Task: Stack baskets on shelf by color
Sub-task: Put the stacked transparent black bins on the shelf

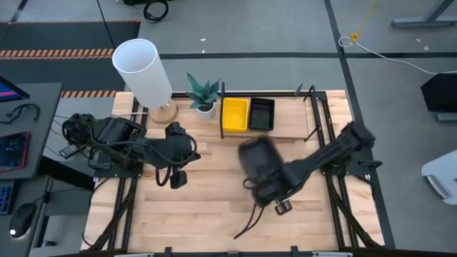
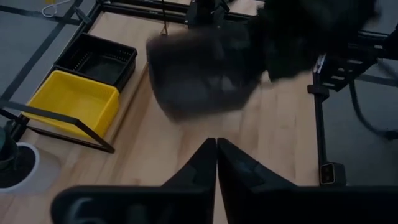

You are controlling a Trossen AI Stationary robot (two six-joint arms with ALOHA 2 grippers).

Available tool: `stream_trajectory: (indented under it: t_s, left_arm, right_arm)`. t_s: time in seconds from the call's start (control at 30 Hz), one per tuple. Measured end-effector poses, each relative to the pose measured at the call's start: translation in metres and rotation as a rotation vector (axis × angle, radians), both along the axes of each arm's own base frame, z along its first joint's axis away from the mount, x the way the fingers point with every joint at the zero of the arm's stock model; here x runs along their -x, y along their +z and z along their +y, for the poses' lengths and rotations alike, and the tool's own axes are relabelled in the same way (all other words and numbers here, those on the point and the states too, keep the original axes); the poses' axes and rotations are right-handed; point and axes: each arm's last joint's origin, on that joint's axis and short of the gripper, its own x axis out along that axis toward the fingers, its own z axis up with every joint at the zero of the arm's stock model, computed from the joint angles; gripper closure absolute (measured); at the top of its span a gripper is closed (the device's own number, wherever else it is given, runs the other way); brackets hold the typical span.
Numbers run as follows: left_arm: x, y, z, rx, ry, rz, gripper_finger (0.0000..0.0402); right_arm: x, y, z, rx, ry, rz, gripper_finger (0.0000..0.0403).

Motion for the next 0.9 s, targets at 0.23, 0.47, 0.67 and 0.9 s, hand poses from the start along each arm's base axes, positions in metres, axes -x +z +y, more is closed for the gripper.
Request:
stream_trajectory:
  t_s: [0.23,0.47,0.67,0.9]
  left_arm:
    - [-0.001,0.001,0.002,-0.018,0.013,-0.011,0.0386]
    - [-0.005,0.004,0.006,-0.014,0.045,-0.053,0.0377]
    - [-0.006,0.004,0.006,-0.003,0.052,-0.059,0.0384]
    - [-0.006,0.004,0.006,0.013,0.065,-0.061,0.0378]
  right_arm:
    - [0.044,0.054,-0.041,0.105,-0.161,-0.047,0.0388]
    - [0.060,0.058,-0.093,0.157,-0.287,-0.003,0.0388]
    - [0.076,0.046,-0.130,0.170,-0.396,0.037,0.0388]
    - [0.085,0.021,-0.155,0.159,-0.415,0.017,0.0388]
